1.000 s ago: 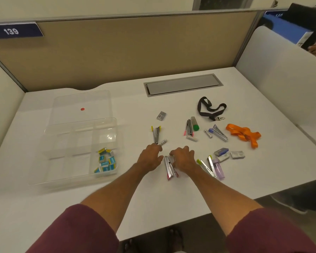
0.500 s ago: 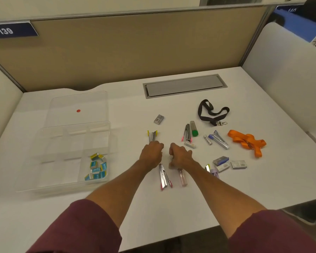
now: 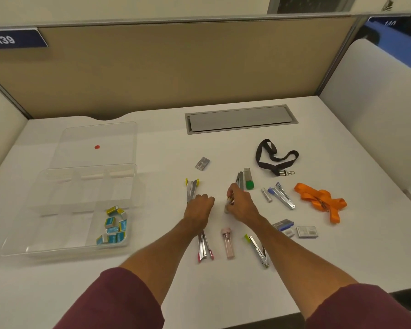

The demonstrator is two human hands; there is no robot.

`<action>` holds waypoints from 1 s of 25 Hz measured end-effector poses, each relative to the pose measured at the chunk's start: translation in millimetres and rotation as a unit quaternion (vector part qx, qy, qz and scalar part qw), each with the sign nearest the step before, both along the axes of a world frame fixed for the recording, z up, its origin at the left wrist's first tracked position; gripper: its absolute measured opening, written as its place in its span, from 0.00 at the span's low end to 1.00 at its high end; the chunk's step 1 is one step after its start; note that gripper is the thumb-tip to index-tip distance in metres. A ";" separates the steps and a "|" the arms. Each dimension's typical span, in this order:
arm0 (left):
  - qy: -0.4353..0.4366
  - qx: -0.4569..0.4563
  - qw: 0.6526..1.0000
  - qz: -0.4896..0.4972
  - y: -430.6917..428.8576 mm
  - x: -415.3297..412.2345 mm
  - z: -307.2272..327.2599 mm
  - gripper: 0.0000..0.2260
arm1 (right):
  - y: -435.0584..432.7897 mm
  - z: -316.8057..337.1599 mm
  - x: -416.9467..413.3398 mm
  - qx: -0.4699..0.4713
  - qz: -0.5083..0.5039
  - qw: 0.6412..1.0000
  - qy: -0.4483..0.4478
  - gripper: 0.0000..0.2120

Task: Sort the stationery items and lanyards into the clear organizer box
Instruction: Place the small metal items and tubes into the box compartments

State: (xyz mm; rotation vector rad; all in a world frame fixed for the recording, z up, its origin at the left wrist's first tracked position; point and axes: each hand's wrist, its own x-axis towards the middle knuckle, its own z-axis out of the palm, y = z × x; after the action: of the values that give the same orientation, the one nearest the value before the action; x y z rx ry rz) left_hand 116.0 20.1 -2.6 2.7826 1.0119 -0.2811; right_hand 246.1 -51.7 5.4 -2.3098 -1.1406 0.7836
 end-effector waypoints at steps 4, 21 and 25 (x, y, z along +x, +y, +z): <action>-0.140 -0.125 0.981 0.055 5.9 -2.4 8.9 0.13 | 7.6 5.6 -0.7 0.025 0.015 0.999 -0.013 0.11; -0.386 -0.138 0.863 0.295 118.3 -209.3 86.0 0.07 | 142.8 85.0 -202.6 0.140 0.132 0.981 0.019 0.09; -0.351 -0.107 0.867 0.338 135.7 -279.2 80.2 0.06 | 157.2 83.2 -268.4 0.137 0.161 0.977 0.031 0.08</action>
State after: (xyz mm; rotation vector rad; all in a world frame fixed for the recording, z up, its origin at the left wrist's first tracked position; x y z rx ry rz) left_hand -163.2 155.9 77.6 1.8834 1.4946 0.6242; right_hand -22.4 105.5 88.6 -1.8891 -1.5125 0.7499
